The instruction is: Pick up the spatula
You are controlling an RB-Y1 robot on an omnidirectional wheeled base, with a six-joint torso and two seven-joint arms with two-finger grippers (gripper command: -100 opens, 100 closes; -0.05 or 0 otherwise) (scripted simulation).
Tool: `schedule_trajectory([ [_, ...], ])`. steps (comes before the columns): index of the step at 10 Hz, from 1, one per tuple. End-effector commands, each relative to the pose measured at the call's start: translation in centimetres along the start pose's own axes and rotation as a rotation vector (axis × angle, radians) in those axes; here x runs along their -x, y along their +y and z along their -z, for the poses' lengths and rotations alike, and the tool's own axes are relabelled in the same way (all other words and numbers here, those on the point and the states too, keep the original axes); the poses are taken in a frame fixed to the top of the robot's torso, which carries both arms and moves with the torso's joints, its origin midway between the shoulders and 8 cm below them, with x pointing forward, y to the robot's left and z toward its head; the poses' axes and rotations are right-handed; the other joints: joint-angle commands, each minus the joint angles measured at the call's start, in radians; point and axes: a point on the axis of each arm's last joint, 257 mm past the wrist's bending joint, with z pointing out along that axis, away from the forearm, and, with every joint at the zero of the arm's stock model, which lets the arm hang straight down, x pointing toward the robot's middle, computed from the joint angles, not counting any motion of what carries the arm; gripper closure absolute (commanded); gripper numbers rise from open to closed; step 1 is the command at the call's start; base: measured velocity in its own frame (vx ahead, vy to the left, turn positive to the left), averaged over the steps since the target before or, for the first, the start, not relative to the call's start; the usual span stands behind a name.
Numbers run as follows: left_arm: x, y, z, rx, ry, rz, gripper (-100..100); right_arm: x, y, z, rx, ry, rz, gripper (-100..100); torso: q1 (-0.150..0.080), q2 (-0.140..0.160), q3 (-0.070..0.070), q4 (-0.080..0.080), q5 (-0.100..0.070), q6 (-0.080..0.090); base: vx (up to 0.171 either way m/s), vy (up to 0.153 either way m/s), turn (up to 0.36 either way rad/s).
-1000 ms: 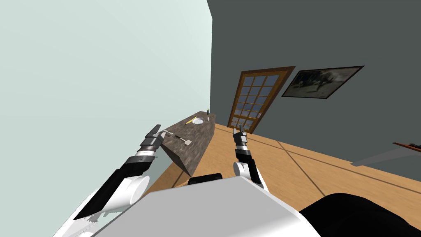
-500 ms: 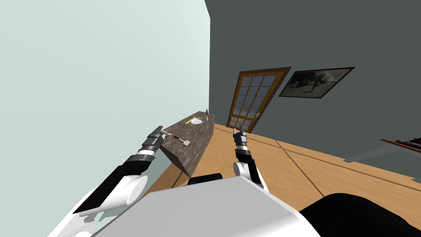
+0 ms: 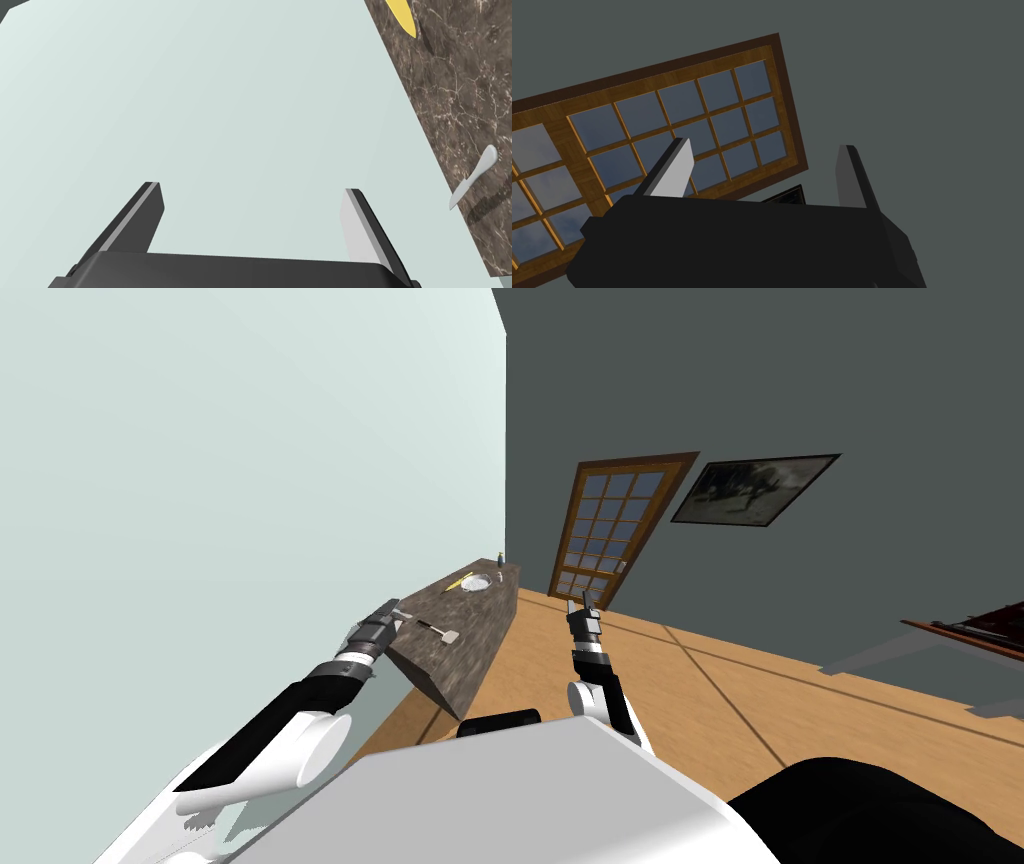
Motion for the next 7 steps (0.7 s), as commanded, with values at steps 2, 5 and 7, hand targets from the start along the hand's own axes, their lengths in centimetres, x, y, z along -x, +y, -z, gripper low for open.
schedule_trajectory([
  [2,0.0,1.5,0.0,0.058,0.009,-0.011,-100,0.0,0.0,0.0,0.000,0.000,0.000,0,0.000,0.000,0.000,0.000,0.000,0.000,0.007,-0.013,-0.018],
  [5,0.2,3.1,0.1,0.126,0.023,-0.033,-100,0.0,0.0,0.0,0.000,0.000,0.000,0,0.000,-0.001,0.000,0.000,0.000,0.000,0.014,-0.016,-0.030],
  [7,0.4,4.7,0.2,0.190,0.036,-0.055,-100,0.0,0.0,0.0,0.000,0.000,0.000,0,0.000,-0.001,0.000,0.000,0.000,0.000,0.023,-0.023,-0.047],
])
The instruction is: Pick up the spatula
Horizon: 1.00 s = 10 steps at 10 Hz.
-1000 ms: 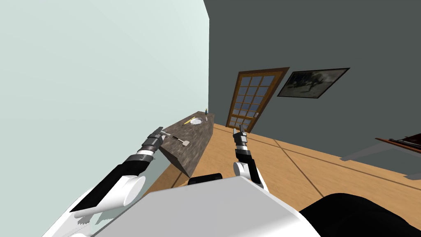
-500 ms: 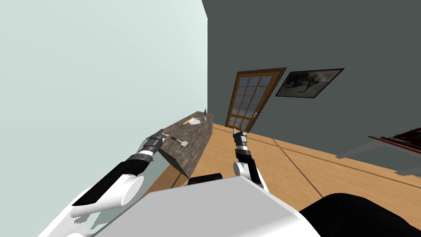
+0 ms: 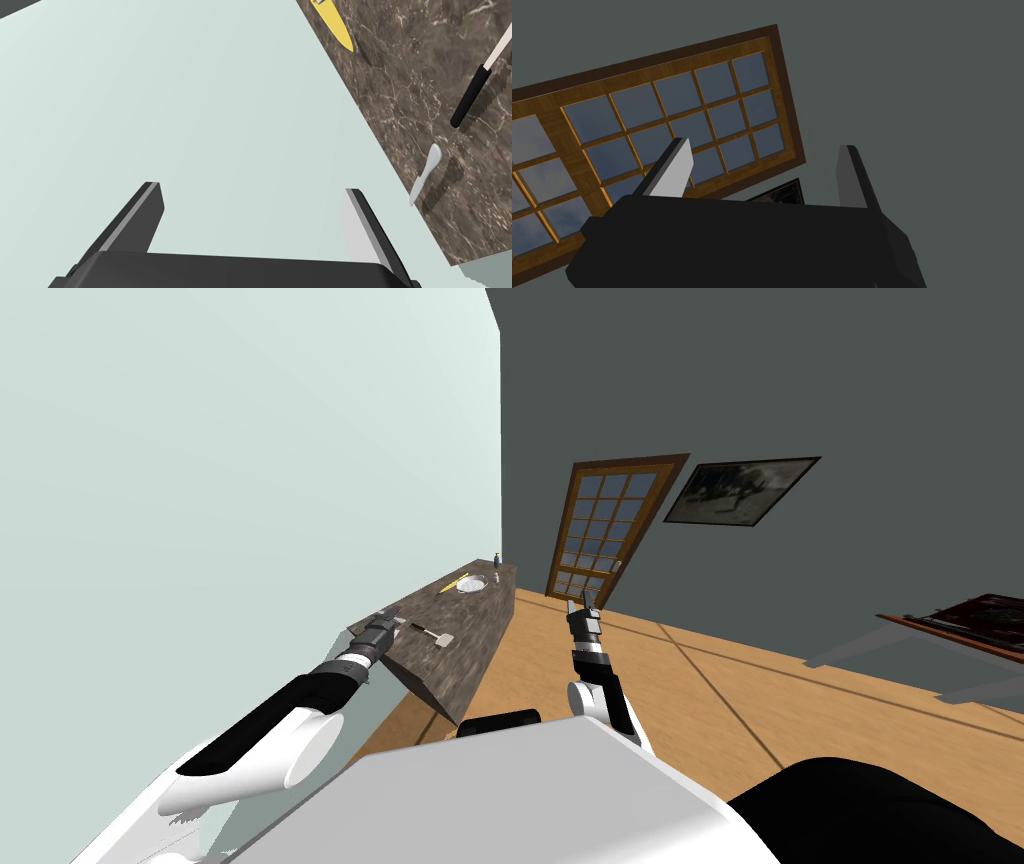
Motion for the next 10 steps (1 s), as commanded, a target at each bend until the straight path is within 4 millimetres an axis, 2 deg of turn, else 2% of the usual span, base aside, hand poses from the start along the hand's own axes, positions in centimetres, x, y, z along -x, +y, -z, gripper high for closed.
schedule_trajectory([
  [1,0.2,1.4,-0.2,0.053,0.012,-0.026,-100,0.0,0.0,0.0,0.000,0.000,0.000,0,0.000,0.000,0.000,0.000,0.000,0.000,0.036,-0.039,-0.042],
  [10,0.5,7.8,0.4,0.306,0.065,-0.095,-100,0.0,0.0,0.0,0.000,0.000,0.000,0,0.000,-0.001,-0.001,0.000,0.000,0.000,0.036,-0.023,-0.021],
])
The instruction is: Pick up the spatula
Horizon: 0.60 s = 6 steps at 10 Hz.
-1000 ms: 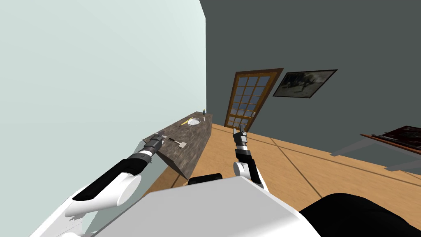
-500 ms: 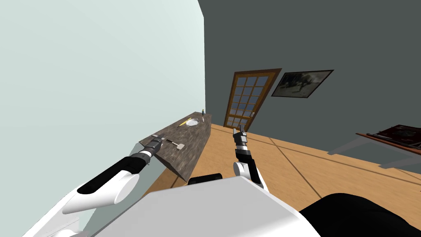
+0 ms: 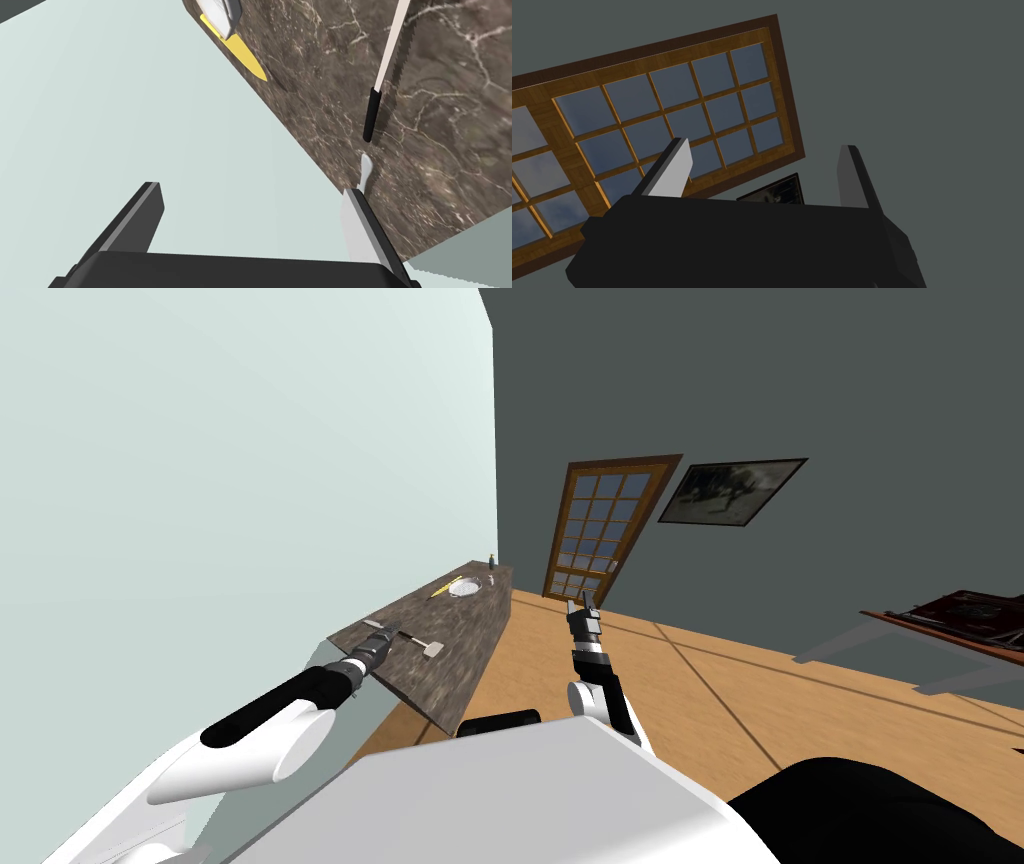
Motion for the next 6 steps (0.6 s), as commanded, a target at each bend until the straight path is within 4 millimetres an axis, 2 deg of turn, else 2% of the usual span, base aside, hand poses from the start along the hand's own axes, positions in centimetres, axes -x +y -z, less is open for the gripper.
schedule_trajectory([
  [1,0.2,1.4,-0.3,0.055,0.013,-0.027,-100,0.0,0.0,0.0,0.000,0.000,0.000,0,0.000,0.000,0.000,0.000,0.000,0.000,0.058,-0.028,-0.019],
  [3,-0.1,2.5,-0.2,0.094,0.022,-0.027,-100,0.0,0.0,0.0,0.000,0.000,0.000,0,0.000,-0.001,0.000,0.000,0.000,0.000,0.045,-0.023,-0.005],
  [6,0.2,5.2,-0.3,0.198,0.048,-0.071,-100,0.0,0.0,0.0,0.000,0.000,0.000,0,0.000,-0.001,0.000,0.000,0.000,0.000,0.063,-0.032,-0.012],
])
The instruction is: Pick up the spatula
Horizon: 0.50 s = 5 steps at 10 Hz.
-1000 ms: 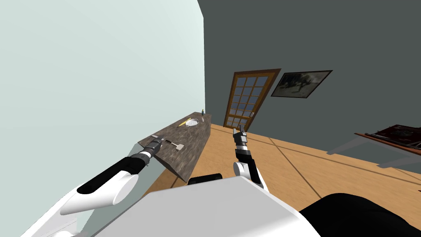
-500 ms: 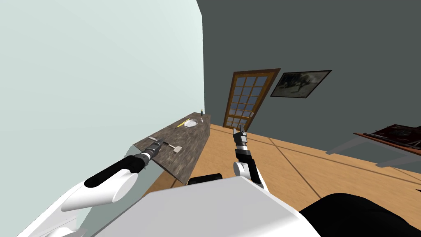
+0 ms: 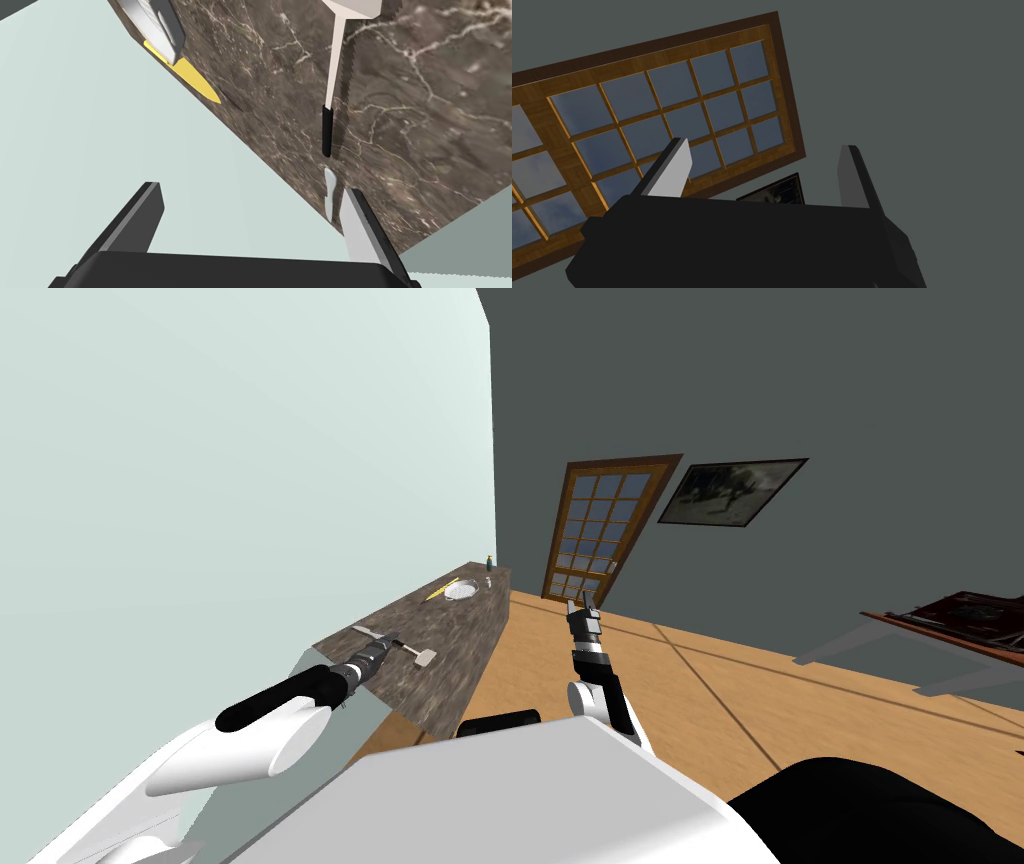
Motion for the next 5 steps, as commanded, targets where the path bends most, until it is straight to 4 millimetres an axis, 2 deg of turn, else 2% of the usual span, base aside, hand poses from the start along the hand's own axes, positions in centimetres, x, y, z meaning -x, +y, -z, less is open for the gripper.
schedule_trajectory([
  [1,-0.2,1.0,-0.1,0.044,0.011,-0.012,-100,0.0,0.0,0.0,0.000,0.000,0.000,0,0.000,0.000,0.000,0.000,0.000,0.000,0.070,-0.043,-0.002],
  [2,-0.3,1.3,0.0,0.055,0.014,-0.012,-100,0.0,0.0,0.0,0.000,0.000,0.000,0,0.000,0.000,0.000,0.000,0.000,0.000,0.034,-0.016,0.005],
  [3,-0.1,2.4,-0.2,0.096,0.025,-0.033,-100,0.0,0.0,0.0,0.000,0.000,0.000,0,0.001,0.002,0.001,0.000,0.000,0.000,0.049,-0.021,-0.007],
  [5,-0.2,4.0,-0.3,0.157,0.042,-0.052,-100,0.0,0.0,0.0,0.000,0.000,0.000,0,0.001,0.001,0.001,0.000,0.000,0.000,0.088,-0.032,-0.001],
])
